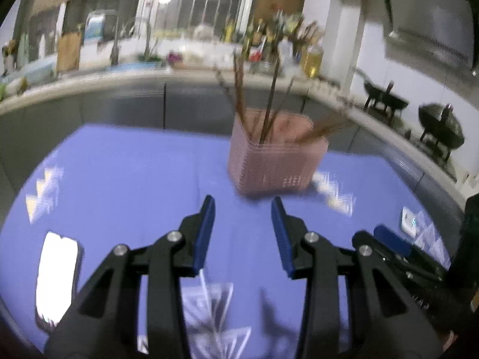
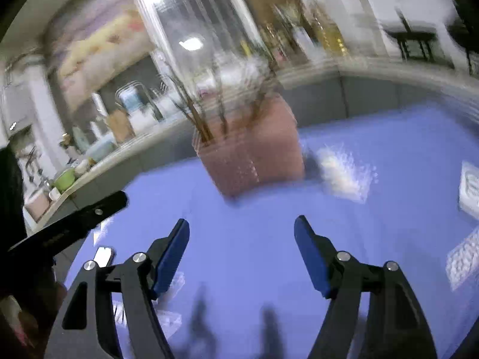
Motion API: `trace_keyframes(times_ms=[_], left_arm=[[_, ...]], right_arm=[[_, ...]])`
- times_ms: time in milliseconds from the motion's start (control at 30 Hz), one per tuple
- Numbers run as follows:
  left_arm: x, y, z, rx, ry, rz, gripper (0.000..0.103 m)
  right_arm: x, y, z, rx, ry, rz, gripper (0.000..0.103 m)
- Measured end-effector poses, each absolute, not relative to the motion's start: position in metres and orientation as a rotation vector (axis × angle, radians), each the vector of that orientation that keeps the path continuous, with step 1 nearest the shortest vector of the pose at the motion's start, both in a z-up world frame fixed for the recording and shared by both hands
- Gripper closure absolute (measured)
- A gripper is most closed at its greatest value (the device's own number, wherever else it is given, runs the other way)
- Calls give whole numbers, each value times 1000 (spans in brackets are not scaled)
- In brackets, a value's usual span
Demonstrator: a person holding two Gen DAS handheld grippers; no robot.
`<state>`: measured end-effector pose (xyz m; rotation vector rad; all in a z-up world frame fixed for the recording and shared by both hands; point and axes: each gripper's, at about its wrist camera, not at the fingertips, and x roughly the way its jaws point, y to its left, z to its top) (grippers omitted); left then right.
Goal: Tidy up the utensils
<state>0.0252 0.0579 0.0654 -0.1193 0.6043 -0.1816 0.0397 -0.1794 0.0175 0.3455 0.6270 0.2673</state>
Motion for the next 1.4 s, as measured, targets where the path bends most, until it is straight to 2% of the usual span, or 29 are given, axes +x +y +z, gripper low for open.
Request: trace_keyframes(times_ms=[200, 267, 333, 500, 567, 767, 833, 1100, 1167, 1233, 1400], left_arm=[[4, 49, 37, -84, 678, -160, 66], [0, 45, 35, -71, 690, -162, 60], [-3, 42, 36, -68, 692, -163, 51], [-9, 37, 41, -38, 672, -153, 39], [-12, 37, 42, -32, 659, -134, 37], [-9, 37, 41, -26, 671, -114, 32], [-9, 37, 42, -23, 673, -114, 26], [-3, 36, 42, 10, 710, -84, 20], [-4, 37, 43, 16, 700, -58, 16], [-6, 38, 47, 31, 679, -30, 7], [-11, 36, 53, 57, 651, -5, 6]], right_arm=[[14, -184, -11, 377, 784, 243, 31], [11, -182, -12, 354, 810, 251, 31], [10, -181, -14, 348, 843, 258, 31], [12, -187, -22, 413, 908, 269, 31], [11, -188, -25, 430, 923, 267, 31], [10, -194, -22, 439, 916, 254, 31], [10, -197, -20, 442, 905, 248, 31], [9, -209, 1, 432, 829, 227, 31], [8, -211, 8, 427, 806, 223, 31], [6, -211, 14, 413, 783, 221, 31], [6, -209, 23, 401, 757, 229, 31]])
